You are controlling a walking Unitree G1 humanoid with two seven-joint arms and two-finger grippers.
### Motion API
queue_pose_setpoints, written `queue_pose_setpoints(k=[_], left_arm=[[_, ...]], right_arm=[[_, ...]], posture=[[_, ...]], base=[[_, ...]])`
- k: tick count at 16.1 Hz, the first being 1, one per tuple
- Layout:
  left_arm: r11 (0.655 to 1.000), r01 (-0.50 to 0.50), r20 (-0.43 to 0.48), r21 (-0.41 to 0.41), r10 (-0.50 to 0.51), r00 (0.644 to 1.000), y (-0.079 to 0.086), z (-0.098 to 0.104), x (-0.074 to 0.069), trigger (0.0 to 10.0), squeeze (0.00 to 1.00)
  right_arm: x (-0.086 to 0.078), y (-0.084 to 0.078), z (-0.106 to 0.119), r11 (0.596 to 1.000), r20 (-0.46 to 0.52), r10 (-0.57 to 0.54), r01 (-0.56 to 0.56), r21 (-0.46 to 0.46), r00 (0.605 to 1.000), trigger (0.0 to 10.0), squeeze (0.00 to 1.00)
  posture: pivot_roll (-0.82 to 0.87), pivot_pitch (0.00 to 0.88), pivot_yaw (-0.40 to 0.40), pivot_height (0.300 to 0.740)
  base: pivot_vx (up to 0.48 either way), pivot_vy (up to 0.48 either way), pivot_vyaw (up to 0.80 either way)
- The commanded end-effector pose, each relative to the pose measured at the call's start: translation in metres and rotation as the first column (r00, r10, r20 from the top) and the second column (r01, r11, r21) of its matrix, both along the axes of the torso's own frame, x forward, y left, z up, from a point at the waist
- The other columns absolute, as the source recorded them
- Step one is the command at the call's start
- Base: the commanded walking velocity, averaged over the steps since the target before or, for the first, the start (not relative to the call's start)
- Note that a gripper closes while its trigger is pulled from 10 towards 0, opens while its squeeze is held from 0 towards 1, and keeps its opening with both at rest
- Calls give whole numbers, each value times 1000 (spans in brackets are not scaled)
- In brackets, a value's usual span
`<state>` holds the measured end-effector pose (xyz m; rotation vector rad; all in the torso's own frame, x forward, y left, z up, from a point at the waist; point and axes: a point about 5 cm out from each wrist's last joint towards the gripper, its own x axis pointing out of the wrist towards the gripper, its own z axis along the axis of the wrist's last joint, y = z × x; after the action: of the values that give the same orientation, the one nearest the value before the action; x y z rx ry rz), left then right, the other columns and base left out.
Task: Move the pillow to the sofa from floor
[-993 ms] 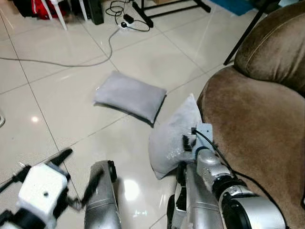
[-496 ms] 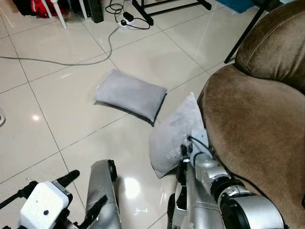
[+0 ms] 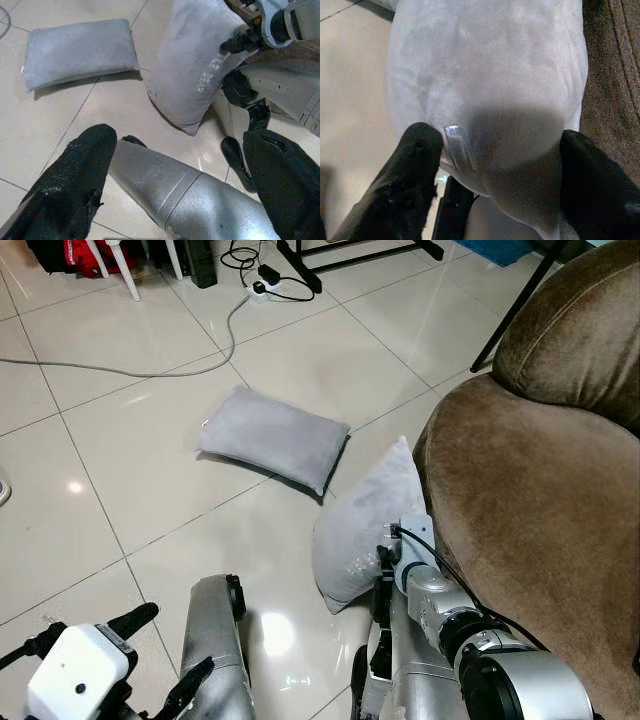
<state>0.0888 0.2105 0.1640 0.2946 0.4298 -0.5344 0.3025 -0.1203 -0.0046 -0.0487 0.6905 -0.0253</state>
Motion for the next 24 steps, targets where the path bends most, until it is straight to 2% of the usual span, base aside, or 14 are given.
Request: queue_pose_setpoints(k=[1, 17, 22, 24], left_arm=[[1000, 19, -23, -11, -19, 1000, 0, -2, -4, 10000, 0], [999, 39, -38, -27, -40, 998, 1, -2, -8, 10000, 0], [999, 35, -39, -35, -36, 999, -1, -7, -6, 10000, 0], [999, 16, -46, -49, -19, 999, -6, -12, -10, 10000, 0]], right_arm=[[-4, 1, -4, 1000, -16, 5, -5, 1, 1000, 0, 0], [-4, 7, -4, 999, -7, 11, -11, 39, 1000, 0, 0], [-2, 20, 0, 990, 22, 70, -73, 122, 997, 0, 0], [1, 45, 9, 936, 95, 215, -233, 263, 972, 0, 0]], posture=[[292, 230, -66, 560], [295, 228, -63, 560], [293, 198, -70, 560], [285, 157, -85, 560]], base=[[0, 0, 0], [0, 0, 0], [0, 0, 0], [0, 0, 0]])
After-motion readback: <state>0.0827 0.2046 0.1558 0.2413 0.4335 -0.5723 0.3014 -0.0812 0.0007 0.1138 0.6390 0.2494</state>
